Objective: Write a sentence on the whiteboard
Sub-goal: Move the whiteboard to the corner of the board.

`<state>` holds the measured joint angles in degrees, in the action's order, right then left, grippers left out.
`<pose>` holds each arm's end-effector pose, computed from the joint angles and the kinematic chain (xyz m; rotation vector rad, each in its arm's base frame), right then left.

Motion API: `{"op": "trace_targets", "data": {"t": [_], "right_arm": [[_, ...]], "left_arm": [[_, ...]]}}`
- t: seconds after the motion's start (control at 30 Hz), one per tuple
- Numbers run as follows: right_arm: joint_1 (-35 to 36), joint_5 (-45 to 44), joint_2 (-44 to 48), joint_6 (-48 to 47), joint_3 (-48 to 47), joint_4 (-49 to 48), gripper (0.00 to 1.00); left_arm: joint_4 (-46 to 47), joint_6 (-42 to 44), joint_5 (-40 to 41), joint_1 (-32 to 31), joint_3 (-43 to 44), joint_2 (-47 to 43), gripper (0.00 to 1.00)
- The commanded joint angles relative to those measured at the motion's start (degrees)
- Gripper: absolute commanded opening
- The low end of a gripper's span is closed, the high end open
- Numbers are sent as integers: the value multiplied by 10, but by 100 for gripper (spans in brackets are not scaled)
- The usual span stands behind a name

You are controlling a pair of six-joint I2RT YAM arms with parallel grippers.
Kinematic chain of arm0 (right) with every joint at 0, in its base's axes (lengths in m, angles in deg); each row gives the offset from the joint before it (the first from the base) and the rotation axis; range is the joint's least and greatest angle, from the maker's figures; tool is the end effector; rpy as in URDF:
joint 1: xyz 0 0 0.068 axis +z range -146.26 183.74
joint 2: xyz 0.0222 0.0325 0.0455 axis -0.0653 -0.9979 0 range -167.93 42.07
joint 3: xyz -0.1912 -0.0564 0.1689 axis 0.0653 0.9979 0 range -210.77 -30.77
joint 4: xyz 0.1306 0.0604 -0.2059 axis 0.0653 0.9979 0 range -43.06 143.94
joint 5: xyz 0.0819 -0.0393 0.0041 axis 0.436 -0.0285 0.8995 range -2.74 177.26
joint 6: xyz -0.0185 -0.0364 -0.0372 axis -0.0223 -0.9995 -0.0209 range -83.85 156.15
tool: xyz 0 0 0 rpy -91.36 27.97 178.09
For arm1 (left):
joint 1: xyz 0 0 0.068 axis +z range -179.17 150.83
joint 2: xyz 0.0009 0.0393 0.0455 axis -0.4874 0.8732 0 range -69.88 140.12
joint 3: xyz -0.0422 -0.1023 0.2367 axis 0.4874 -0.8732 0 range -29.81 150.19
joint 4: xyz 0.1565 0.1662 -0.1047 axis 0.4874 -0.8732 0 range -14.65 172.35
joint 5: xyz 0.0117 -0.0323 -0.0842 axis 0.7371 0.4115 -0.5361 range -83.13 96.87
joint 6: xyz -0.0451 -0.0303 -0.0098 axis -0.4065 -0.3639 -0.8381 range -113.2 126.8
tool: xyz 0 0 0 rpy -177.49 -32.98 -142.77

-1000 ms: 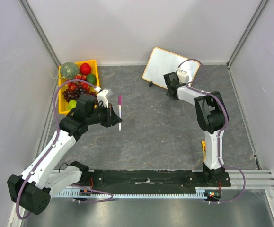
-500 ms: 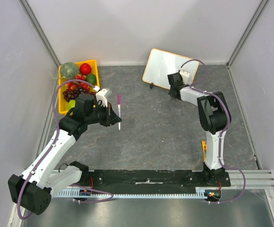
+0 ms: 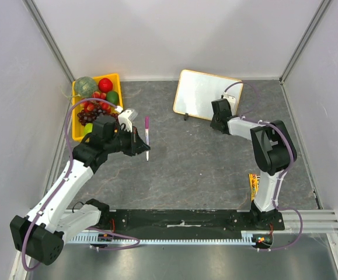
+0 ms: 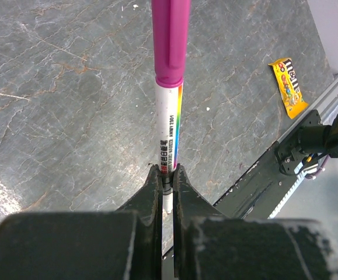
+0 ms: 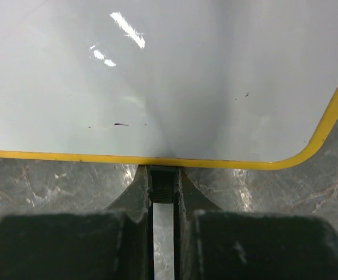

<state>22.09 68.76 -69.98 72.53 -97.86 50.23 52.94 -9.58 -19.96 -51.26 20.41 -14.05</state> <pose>0.3793 0.1133 0.1424 0.5133 2.3014 0.0722 0.1838 -0.0928 0.2972 0.3872 2.2121 -0.8839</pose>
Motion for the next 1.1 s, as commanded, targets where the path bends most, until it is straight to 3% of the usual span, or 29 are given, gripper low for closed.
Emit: {"op": "trace_targets", "data": {"t": [0.0, 0.33, 1.07], "right_arm": [[11, 56, 10, -3, 57, 76, 0], [42, 97, 41, -2, 108, 71, 0], [143, 89, 127, 5, 230, 94, 0]], "left_arm": [[27, 7, -22, 7, -4, 0, 2], [30, 5, -32, 10, -6, 1, 2], [33, 4, -39, 15, -6, 13, 2]]}}
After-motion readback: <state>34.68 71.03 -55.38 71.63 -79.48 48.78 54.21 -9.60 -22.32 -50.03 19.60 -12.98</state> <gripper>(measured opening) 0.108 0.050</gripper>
